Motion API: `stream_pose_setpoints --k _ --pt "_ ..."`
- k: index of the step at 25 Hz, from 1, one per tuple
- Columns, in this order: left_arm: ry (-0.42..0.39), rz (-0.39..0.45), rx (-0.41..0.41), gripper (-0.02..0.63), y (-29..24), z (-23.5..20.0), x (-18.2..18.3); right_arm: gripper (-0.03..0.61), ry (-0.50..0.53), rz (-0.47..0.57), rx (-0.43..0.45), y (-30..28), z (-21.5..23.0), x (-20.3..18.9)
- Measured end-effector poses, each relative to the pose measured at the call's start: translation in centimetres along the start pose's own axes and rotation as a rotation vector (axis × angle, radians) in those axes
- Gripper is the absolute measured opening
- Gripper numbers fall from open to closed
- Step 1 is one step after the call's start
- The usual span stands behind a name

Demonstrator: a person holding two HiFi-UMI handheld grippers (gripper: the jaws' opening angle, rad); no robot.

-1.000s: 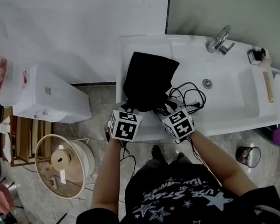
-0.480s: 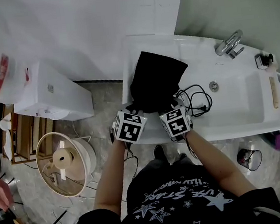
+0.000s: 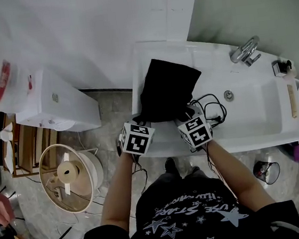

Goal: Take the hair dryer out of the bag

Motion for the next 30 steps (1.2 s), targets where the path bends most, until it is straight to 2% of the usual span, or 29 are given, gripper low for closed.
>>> stream_pose_setpoints --k 9,30 --pt "0.048 -0.003 0.013 0.029 0.5 -0.4 -0.4 0.195 -0.006 0.007 0.051 2.5 -0.5 -1.0" --pt "0.056 0.03 0.089 0.029 2.7 0.6 -0.6 0.193 0.049 0.049 0.217 7.4 -1.8 -3.0"
Point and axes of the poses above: the fingertips, and each gripper's own axes: y backward along the fingers, z to its right, x out of its top, the point moved 9 cm from there along y, backward along the fingers, and after that the axes turned 2 degrees about x, right-handed, at the moved point
